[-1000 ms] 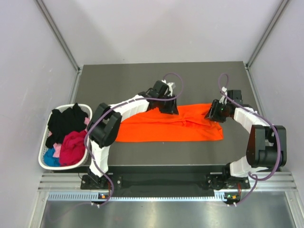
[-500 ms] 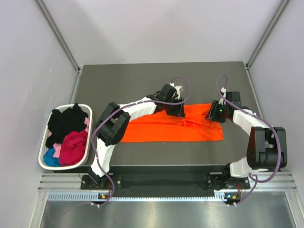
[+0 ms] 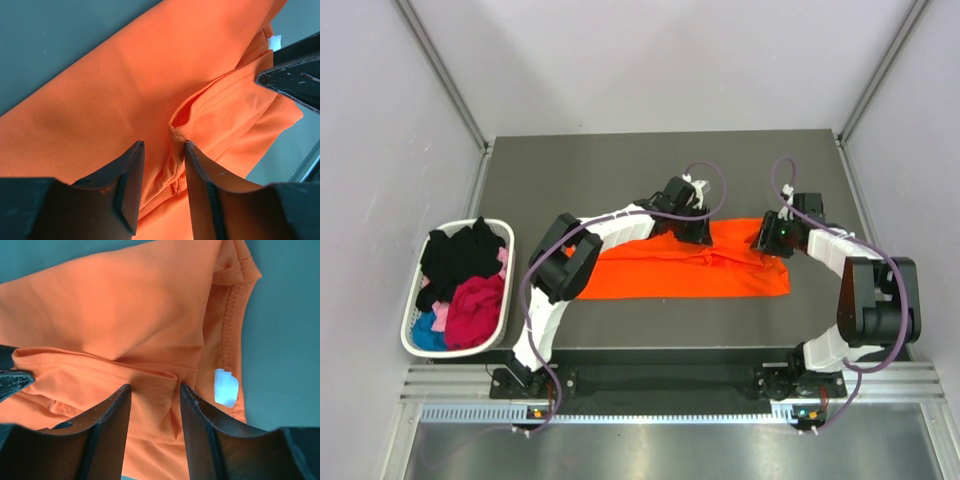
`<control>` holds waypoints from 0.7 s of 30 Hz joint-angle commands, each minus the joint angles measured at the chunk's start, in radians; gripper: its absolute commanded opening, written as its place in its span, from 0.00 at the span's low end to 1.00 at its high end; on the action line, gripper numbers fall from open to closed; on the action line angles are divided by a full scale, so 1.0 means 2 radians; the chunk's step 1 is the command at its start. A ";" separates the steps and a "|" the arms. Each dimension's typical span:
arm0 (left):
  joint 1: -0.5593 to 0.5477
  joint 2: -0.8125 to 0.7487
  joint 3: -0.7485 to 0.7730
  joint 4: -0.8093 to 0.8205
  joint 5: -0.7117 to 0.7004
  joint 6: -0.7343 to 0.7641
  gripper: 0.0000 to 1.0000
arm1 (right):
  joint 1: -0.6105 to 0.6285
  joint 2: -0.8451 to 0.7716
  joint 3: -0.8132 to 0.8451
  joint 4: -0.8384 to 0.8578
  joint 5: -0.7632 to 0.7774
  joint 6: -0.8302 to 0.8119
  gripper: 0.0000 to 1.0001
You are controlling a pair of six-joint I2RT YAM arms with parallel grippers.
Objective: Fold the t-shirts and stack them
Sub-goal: Fold the tshirt
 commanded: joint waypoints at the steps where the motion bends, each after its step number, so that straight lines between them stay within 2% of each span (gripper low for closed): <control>1: -0.003 0.002 0.024 0.023 0.016 0.009 0.41 | 0.004 0.010 0.024 0.029 -0.004 -0.012 0.44; 3: -0.003 0.001 0.025 0.020 0.015 0.011 0.33 | 0.004 0.012 0.029 0.031 -0.004 -0.018 0.45; 7: -0.003 -0.001 0.025 0.014 0.017 0.015 0.32 | 0.004 0.009 0.033 0.033 -0.007 -0.025 0.36; 14: -0.003 -0.012 0.009 0.016 0.020 0.014 0.33 | 0.004 -0.044 -0.003 0.041 -0.021 -0.024 0.09; 16: -0.003 -0.017 0.006 0.020 0.025 0.010 0.33 | 0.004 -0.064 -0.014 0.040 -0.031 -0.022 0.08; 21: -0.003 -0.044 -0.018 0.030 0.030 0.008 0.33 | 0.004 -0.125 -0.053 0.032 -0.031 -0.013 0.12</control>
